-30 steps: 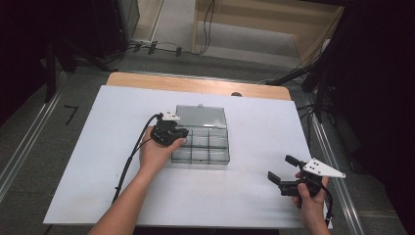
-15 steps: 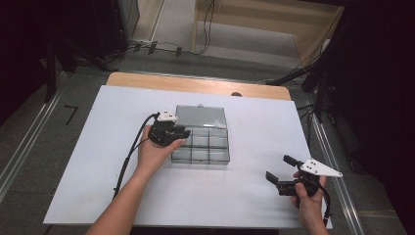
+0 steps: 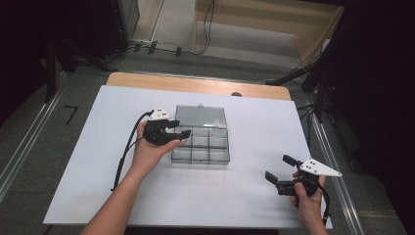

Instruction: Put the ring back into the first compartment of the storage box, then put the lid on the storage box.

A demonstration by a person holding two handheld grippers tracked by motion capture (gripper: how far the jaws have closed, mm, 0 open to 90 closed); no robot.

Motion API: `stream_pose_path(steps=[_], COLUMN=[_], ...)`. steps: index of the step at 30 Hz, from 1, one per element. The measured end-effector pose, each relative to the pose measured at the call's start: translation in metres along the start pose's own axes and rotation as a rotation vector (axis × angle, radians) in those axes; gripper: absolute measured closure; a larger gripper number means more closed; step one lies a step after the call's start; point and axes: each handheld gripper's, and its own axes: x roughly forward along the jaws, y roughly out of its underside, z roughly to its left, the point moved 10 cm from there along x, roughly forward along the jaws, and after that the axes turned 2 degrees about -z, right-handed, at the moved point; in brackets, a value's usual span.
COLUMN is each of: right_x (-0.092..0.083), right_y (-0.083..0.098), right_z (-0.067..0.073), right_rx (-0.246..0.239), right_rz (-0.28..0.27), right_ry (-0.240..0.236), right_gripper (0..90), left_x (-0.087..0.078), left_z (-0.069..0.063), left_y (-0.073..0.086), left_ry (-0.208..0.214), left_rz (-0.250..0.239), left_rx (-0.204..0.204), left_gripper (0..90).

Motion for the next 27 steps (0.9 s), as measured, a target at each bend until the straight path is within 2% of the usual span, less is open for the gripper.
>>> stream_pose_path(steps=[5,9,14,20,27], right_x=[0.001,0.002,0.003,0.006,0.01], right_y=[0.0,-0.001,-0.001,-0.001,-0.005], right_z=[0.0,0.001,0.002,0.005,0.008], right_rx=[0.002,0.003,-0.003,-0.001,0.003], right_rz=[0.004,0.002,0.004,0.007,0.002], right_ry=[0.001,0.0,-0.004,-0.009,-0.016], right_gripper=[0.0,0.0,0.0,0.0,0.0], left_x=[-0.006,-0.011,-0.017,-0.023,-0.025], left_z=[0.006,0.011,0.015,0.015,0.021], left_y=[-0.001,0.0,0.002,0.001,0.002], left_ry=[-0.018,-0.021,-0.001,0.042,0.034], left_rz=[-0.005,-0.013,-0.021,-0.044,-0.047], left_rx=[-0.02,-0.043,-0.062,-0.079,-0.085], left_gripper=[20.4,14.6,4.8,0.0,0.0])
